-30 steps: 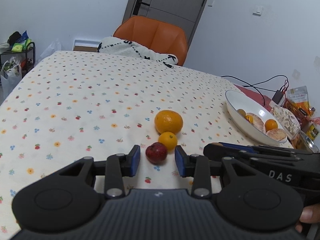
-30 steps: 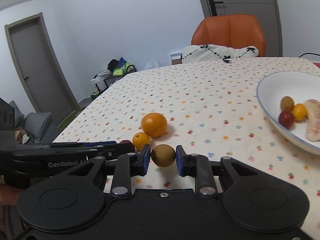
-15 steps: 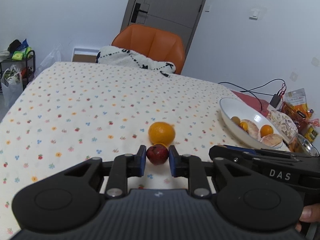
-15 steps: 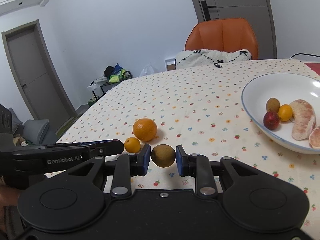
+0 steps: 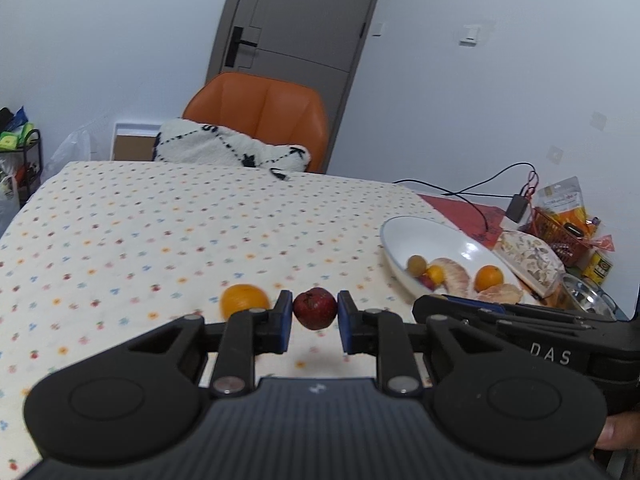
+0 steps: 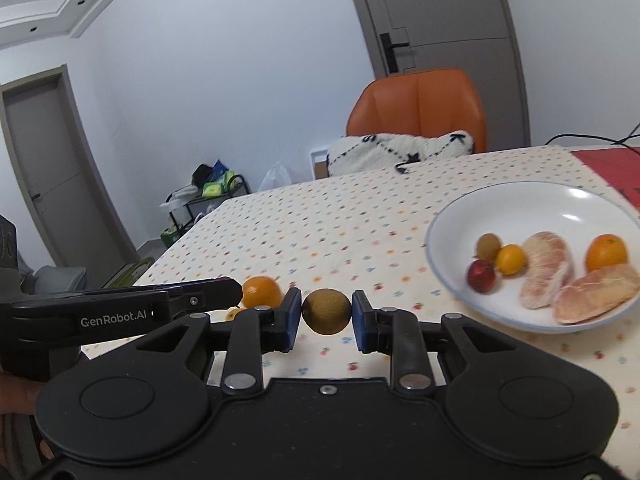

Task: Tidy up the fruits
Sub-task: 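Carry the plum and kiwi onto the white plate and open both grippers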

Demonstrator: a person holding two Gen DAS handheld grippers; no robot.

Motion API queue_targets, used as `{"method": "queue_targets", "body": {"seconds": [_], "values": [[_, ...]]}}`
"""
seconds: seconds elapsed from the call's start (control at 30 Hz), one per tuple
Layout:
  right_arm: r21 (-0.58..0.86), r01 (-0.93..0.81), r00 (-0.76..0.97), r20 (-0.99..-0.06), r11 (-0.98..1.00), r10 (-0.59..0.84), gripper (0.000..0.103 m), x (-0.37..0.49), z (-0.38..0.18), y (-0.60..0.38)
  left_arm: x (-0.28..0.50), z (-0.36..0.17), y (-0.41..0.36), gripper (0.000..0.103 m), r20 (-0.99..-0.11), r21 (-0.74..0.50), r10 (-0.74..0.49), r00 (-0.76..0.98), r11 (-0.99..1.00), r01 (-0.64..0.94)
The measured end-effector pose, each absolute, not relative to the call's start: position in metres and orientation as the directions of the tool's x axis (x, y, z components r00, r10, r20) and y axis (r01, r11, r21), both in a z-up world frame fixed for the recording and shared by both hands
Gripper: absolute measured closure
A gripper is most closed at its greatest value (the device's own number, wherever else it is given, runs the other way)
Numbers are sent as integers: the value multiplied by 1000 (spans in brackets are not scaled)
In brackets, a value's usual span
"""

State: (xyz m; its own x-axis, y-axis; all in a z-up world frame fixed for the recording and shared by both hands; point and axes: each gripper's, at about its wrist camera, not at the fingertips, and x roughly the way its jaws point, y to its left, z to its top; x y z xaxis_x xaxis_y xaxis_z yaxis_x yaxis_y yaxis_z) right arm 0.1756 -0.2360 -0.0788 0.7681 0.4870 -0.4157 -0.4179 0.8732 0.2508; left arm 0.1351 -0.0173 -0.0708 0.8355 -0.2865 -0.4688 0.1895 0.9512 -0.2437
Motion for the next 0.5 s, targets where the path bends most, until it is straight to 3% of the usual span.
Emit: {"method": "queue_targets", "body": {"seconds": [0.5], "values": [[264,-337,825,-379,904,418,77,169,-72,-286,141,-59,-65,81,-444,-227,-355,823,933,281]]}}
